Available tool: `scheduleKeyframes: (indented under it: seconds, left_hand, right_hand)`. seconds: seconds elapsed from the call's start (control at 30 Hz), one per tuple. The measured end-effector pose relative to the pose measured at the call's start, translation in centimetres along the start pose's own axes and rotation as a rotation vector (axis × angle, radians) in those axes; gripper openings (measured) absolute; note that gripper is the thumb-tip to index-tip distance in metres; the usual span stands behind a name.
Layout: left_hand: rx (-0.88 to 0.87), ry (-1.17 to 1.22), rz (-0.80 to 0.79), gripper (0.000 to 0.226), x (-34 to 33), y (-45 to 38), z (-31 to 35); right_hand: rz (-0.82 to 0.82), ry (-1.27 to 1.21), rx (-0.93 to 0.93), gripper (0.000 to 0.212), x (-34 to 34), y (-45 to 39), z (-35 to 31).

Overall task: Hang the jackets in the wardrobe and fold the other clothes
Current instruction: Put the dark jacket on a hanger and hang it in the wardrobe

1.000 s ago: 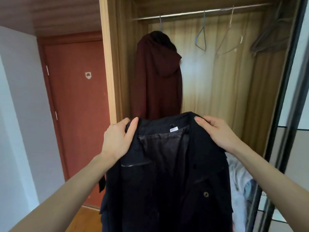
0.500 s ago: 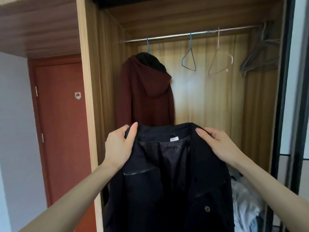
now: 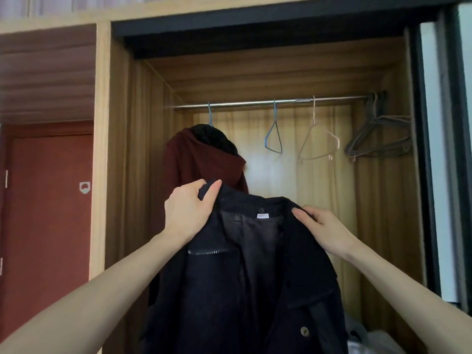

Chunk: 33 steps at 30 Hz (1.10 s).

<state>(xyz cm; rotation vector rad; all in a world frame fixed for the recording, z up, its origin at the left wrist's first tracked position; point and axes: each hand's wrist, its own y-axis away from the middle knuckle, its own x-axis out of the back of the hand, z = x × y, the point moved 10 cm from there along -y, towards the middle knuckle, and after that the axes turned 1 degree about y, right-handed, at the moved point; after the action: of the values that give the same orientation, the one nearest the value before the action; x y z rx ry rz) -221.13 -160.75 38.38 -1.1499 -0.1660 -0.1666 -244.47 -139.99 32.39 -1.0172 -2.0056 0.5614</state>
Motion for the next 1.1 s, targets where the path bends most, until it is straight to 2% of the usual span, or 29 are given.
scheduleKeyframes:
  seconds: [0.27, 0.43, 0.53, 0.6, 0.7, 0.77, 0.87, 0.9, 1.03, 1.1]
  left_hand:
    - [-0.029, -0.043, 0.06, 0.056, -2.7, -5.5, -0.5]
    - [-0.05, -0.054, 0.048, 0.056, -4.0, -7.0, -1.4]
    - [-0.055, -0.052, 0.032, 0.055, -4.7, -7.5, -2.1]
    - [-0.069, -0.062, 0.023, 0.055, -4.8, -7.8, -2.5]
    - [-0.091, -0.086, 0.01, 0.056, -5.0, -8.3, -3.1]
    - [-0.099, -0.091, -0.001, 0.056, -5.0, -8.5, -3.5]
    - [-0.105, -0.101, -0.035, 0.055, -5.2, -9.0, -4.0]
    - [-0.11, -0.104, -0.043, 0.055, -5.2, -9.1, -4.1]
    - [-0.126, -0.111, -0.059, 0.055, -4.8, -9.2, -4.4]
    - [-0.129, -0.106, -0.069, 0.055, -4.5, -9.2, -4.6]
  right_hand:
    - [-0.153, 0.247, 0.087, 0.044, -3.3, -4.7, 1.4]
    - [-0.303, 0.307, 0.044, 0.029, -7.2, -6.0, 3.2]
    - [-0.395, 0.261, -0.046, 0.009, -8.4, -6.7, 3.9]
    - [-0.27, 0.08, -0.12, 0.017, -7.1, -8.3, 3.5]
    - [0.237, -0.056, -0.194, 0.015, -1.3, -11.5, 2.2]
    - [0.416, -0.132, -0.25, 0.023, 1.4, -14.3, 1.2]
    - [0.436, -0.21, -0.321, 0.057, 3.2, -19.6, -1.3]
    - [0.416, -0.228, -0.348, 0.061, 3.4, -21.4, -2.1]
    - [0.304, -0.116, -0.446, 0.043, 2.3, -26.3, -5.2]
    - [0.294, -0.082, -0.478, 0.022, 1.9, -27.4, -5.3]
